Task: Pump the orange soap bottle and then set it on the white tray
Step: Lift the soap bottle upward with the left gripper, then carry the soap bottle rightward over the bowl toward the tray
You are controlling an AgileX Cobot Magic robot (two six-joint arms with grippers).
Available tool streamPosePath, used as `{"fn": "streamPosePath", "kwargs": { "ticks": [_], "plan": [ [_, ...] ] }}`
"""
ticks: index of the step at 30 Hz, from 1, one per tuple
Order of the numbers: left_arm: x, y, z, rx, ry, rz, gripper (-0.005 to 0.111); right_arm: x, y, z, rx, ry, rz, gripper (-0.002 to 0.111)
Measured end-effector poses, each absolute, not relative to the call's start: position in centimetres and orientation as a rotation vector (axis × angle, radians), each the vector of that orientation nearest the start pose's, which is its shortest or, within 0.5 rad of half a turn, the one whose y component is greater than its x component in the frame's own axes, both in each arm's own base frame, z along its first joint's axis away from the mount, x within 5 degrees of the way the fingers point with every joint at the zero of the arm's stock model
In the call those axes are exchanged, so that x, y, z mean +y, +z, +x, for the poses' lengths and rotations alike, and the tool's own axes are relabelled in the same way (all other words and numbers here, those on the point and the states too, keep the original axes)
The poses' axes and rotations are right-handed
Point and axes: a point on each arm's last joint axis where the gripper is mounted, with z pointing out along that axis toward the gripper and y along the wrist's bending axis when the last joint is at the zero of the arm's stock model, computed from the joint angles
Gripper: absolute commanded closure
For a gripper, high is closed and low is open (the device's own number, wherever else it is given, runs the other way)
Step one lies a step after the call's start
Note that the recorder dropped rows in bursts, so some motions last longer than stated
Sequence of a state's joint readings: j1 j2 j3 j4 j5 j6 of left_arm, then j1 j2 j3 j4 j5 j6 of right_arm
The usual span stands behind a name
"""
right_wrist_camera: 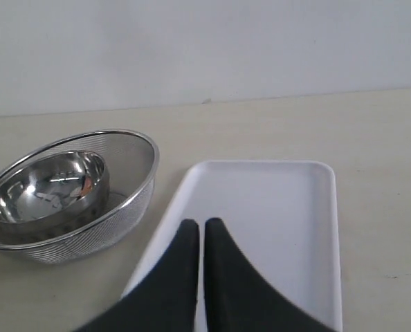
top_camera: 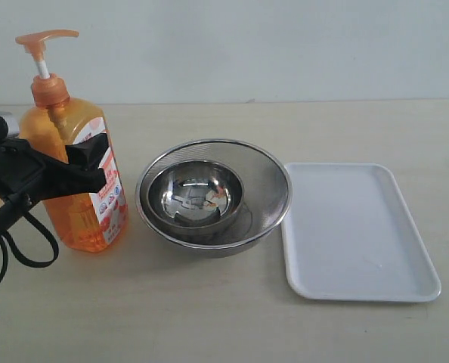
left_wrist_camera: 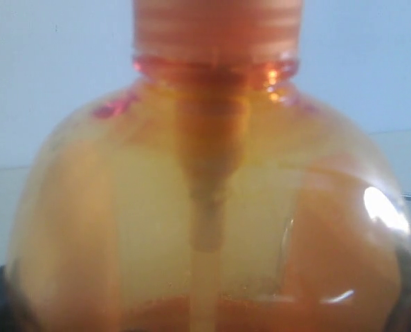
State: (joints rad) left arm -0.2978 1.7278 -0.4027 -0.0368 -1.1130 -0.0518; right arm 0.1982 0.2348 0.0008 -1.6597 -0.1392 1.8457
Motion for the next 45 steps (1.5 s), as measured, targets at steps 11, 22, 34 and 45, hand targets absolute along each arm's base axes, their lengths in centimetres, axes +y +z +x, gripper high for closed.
{"fn": "streamPosePath", "kwargs": {
  "ticks": [11,22,34,45],
  "plan": [
    [-7.8,15.5,26.4,1.693,-0.244,0.172,0.102,2.8,19.6,7.0,1.746,0.426,-0.116,0.108],
    [-7.8,16.2,26.3,1.669,-0.238,0.188,0.102,2.8,19.6,7.0,1.746,0.426,-0.109,0.108],
    [-8.1,19.3,25.5,1.546,-0.264,0.240,0.102,2.8,19.7,7.0,1.746,0.432,-0.102,0.108],
    [-9.5,26.3,25.9,1.401,-0.374,0.331,0.102,2.8,19.7,7.0,1.746,0.433,-0.101,0.108]
  ]
}}
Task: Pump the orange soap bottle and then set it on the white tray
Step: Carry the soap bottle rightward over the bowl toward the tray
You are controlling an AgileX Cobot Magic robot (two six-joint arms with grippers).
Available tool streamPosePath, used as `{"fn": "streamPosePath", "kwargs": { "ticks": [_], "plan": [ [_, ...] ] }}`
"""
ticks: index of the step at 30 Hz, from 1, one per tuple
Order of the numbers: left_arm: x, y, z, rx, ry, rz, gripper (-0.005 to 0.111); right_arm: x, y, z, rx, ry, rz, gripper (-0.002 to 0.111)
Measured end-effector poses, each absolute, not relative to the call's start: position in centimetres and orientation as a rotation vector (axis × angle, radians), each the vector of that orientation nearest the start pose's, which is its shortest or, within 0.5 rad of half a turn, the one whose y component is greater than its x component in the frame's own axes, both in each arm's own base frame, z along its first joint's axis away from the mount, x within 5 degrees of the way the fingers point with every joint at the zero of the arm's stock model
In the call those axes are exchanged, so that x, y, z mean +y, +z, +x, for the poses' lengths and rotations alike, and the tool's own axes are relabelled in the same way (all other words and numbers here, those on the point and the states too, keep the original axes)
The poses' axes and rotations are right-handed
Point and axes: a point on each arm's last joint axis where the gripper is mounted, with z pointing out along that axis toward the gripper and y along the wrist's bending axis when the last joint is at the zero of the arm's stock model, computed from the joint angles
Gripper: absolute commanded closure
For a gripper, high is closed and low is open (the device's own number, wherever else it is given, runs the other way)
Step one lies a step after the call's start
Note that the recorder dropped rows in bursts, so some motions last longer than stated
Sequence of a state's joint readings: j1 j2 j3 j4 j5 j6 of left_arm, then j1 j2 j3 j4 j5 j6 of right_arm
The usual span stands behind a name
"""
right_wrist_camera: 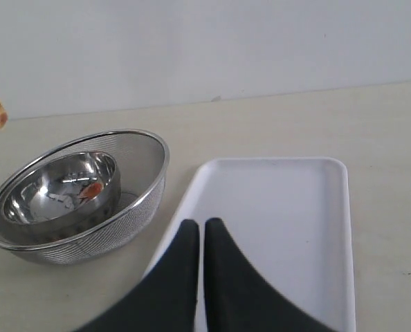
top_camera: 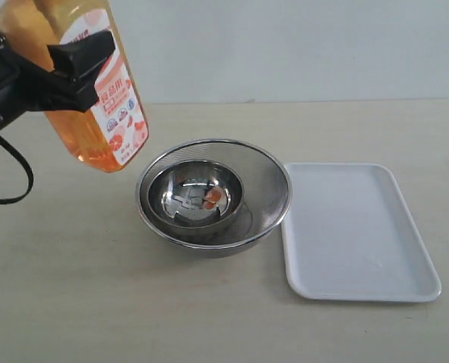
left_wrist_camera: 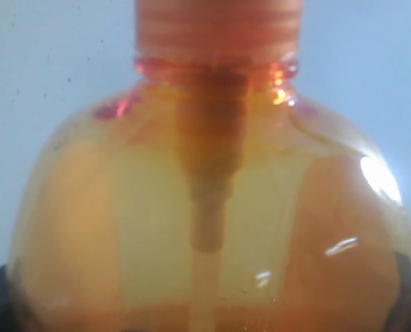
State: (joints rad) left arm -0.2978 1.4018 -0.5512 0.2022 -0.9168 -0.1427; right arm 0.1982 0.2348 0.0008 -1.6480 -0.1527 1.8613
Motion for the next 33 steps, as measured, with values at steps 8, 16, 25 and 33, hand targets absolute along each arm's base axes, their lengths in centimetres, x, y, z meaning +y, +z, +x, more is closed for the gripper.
{"fn": "streamPosePath", "kwargs": {
  "ticks": [8,16,25,33],
  "plan": [
    [-14.1,30.6,26.0,1.353,-0.474,0.479,0.102,2.8,19.7,7.0,1.746,0.433,-0.101,0.108],
    [-18.8,33.7,24.8,1.305,-0.591,0.569,0.102,2.8,19.7,7.0,1.746,0.433,-0.101,0.108],
    [-25.8,32.8,25.7,1.303,-0.713,0.663,0.102,2.8,19.7,7.0,1.746,0.433,-0.101,0.108],
    [-32.0,28.9,28.1,1.375,-0.769,0.708,0.102,2.9,19.7,7.0,1.747,0.443,-0.110,0.108]
  ]
}}
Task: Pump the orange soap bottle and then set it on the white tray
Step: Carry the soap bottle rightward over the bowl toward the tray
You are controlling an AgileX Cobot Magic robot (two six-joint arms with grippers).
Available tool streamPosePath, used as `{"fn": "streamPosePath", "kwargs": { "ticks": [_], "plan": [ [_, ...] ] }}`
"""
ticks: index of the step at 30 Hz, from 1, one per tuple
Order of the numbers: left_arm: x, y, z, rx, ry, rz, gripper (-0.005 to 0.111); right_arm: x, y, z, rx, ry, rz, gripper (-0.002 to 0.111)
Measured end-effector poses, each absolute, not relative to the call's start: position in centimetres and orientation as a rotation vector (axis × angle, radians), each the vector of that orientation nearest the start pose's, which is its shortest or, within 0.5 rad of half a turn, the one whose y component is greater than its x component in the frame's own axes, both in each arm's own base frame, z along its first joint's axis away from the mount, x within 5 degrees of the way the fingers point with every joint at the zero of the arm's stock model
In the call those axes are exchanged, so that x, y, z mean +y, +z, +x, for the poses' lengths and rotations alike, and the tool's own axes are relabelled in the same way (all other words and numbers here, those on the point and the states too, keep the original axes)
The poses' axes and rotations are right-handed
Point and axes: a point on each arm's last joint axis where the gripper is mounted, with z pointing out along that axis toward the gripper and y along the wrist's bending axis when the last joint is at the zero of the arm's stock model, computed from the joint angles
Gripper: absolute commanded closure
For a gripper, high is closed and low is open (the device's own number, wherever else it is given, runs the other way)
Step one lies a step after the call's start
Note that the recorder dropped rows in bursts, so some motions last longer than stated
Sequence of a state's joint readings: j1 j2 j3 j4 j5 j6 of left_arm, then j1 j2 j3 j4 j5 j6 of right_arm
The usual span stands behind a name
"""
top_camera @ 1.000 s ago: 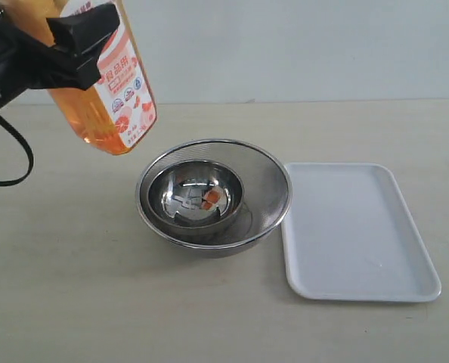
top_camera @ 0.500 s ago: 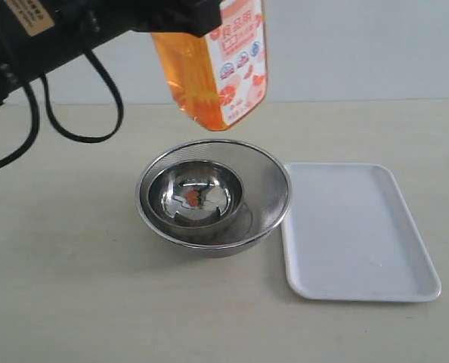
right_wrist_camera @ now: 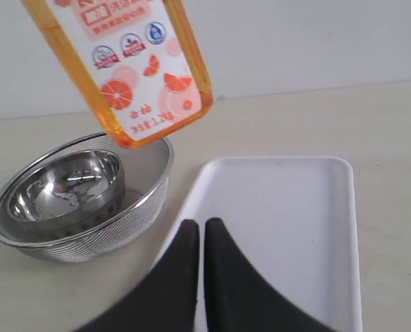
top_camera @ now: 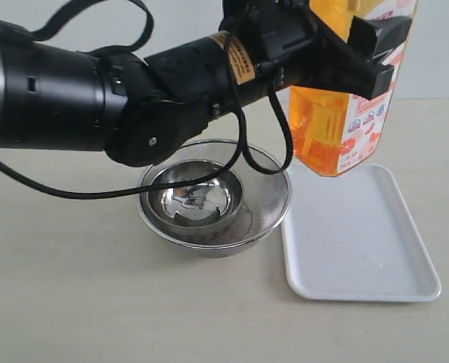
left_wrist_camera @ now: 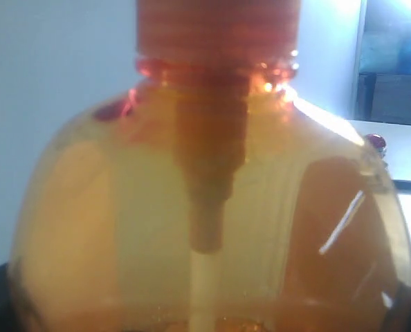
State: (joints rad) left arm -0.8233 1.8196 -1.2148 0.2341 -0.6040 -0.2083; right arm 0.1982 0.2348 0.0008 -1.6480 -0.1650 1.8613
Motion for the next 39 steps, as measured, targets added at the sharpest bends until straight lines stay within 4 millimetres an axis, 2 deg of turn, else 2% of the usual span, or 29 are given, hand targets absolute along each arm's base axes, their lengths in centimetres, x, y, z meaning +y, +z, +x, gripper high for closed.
{"fn": "streamPosePath", "kwargs": {
  "ticks": [7,12,15,25,39],
  "plan": [
    [-34.8,25.7,29.3,1.426,-0.783,0.727,0.102,3.0,19.6,6.9,1.748,0.455,-0.120,0.108],
    [-37.4,24.1,29.6,1.423,-0.804,0.751,0.102,3.0,19.6,6.9,1.748,0.455,-0.120,0.108],
    [-38.2,23.1,30.1,1.430,-0.808,0.755,0.102,3.0,19.6,6.9,1.748,0.455,-0.120,0.108],
    [-39.1,19.3,30.8,1.476,-0.772,0.802,0.102,3.0,19.6,6.9,1.748,0.455,-0.120,0.108],
    [-39.4,18.1,31.1,1.446,-0.797,0.760,0.102,3.0,19.6,6.9,1.748,0.455,-0.123,0.108]
  ]
}}
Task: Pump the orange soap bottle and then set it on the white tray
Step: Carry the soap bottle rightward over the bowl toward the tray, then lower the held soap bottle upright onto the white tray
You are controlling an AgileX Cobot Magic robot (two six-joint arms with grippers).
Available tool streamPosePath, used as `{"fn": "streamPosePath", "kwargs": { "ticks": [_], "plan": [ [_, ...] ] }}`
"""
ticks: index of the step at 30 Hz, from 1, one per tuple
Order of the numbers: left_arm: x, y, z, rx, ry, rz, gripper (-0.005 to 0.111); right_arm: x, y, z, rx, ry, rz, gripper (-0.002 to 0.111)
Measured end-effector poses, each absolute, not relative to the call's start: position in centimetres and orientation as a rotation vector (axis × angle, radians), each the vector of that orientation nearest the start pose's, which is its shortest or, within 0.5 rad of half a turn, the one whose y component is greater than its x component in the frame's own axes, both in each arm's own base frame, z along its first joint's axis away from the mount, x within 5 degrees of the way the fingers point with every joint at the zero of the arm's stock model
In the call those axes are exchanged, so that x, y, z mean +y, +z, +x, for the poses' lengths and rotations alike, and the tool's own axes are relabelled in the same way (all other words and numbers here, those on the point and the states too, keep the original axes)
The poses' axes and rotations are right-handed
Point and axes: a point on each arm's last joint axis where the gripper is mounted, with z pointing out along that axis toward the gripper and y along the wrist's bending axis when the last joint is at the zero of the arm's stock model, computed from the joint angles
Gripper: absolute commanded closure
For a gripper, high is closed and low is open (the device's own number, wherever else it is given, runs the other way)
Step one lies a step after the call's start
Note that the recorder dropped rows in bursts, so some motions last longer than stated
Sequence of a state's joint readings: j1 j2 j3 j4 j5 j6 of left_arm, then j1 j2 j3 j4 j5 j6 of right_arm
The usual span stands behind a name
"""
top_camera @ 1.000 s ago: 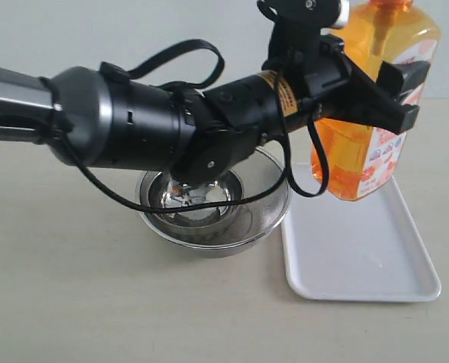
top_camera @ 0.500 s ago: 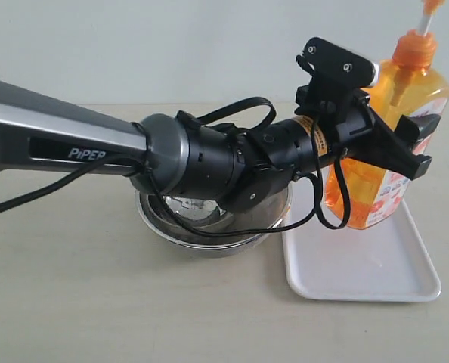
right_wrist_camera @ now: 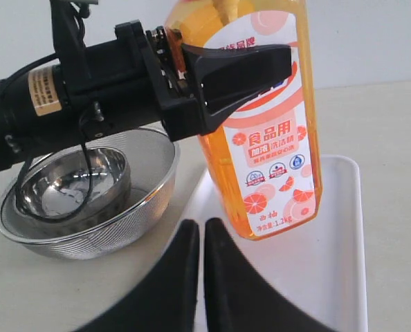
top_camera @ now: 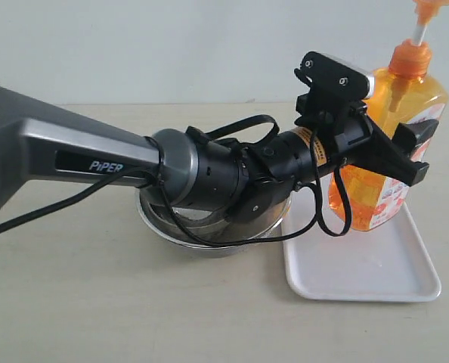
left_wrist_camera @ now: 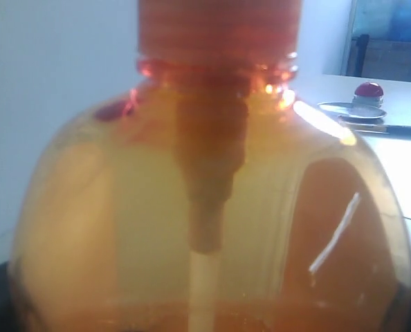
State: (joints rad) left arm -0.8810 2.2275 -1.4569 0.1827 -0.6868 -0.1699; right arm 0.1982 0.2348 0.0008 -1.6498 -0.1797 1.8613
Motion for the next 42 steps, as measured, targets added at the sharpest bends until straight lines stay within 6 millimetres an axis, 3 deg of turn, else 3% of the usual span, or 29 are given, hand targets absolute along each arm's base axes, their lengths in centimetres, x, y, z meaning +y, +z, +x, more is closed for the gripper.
{"fn": "streamPosePath", "kwargs": {
  "ticks": [9,42],
  "plan": [
    [-39.6,15.8,31.4,1.470,-0.791,0.759,0.102,3.0,19.6,6.9,1.748,0.455,-0.123,0.108],
    [-39.7,14.1,31.5,1.459,-0.797,0.752,0.102,3.1,19.6,6.9,1.749,0.464,-0.131,0.108]
  ]
}}
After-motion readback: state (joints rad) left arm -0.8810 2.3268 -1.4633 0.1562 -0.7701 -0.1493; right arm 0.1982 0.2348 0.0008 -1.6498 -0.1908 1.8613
